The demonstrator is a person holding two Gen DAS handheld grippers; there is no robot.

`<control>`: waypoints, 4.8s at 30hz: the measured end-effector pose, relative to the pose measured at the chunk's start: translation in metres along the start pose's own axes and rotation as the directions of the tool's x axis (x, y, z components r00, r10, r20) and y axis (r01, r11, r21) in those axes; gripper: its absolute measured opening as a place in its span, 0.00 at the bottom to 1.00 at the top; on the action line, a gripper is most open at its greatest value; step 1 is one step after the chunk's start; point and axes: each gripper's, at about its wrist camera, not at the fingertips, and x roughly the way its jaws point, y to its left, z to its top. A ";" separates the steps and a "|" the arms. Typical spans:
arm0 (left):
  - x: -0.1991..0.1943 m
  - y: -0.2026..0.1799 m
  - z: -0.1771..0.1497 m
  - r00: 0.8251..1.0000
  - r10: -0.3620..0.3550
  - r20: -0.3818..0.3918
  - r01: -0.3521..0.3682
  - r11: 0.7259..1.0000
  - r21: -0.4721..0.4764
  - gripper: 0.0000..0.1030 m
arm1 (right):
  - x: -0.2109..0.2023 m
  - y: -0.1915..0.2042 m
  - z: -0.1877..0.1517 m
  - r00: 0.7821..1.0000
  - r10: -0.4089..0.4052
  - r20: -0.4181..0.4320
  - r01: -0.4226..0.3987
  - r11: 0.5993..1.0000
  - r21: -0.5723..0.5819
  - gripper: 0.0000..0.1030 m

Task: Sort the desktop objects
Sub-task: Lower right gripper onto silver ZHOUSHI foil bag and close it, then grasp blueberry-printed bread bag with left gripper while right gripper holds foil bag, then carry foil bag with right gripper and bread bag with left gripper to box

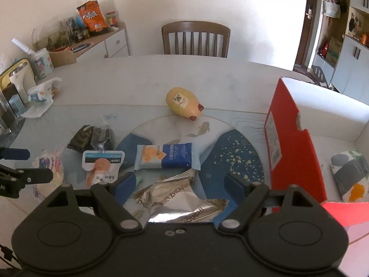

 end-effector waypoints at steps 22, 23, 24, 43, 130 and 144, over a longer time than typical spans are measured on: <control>0.028 0.009 0.000 0.997 -0.004 -0.079 -0.003 0.995 -0.096 0.95 | 0.029 0.003 -0.018 0.994 0.022 -0.107 -0.032 0.995 -0.099 0.63; 0.028 0.008 0.000 0.997 -0.005 -0.081 -0.002 0.996 -0.092 0.90 | 0.029 0.003 -0.019 0.993 0.029 -0.111 -0.040 0.994 -0.099 0.61; 0.029 0.008 0.000 0.996 -0.008 -0.084 0.001 0.996 -0.091 0.88 | 0.029 0.003 -0.019 0.993 0.032 -0.115 -0.043 0.994 -0.101 0.59; 0.025 0.010 -0.001 0.996 -0.042 -0.073 0.033 0.993 -0.111 0.54 | 0.017 0.003 -0.020 0.996 -0.005 -0.086 -0.001 0.998 -0.068 0.49; -0.017 -0.305 0.076 0.941 -0.337 0.037 0.312 0.902 0.298 0.53 | -0.134 -0.173 -0.009 0.975 -0.108 0.192 0.075 0.982 0.173 0.48; 0.022 -0.351 0.088 0.942 -0.334 -0.026 0.322 0.880 0.351 0.53 | -0.124 -0.222 -0.003 0.976 -0.126 0.176 0.096 0.981 0.171 0.48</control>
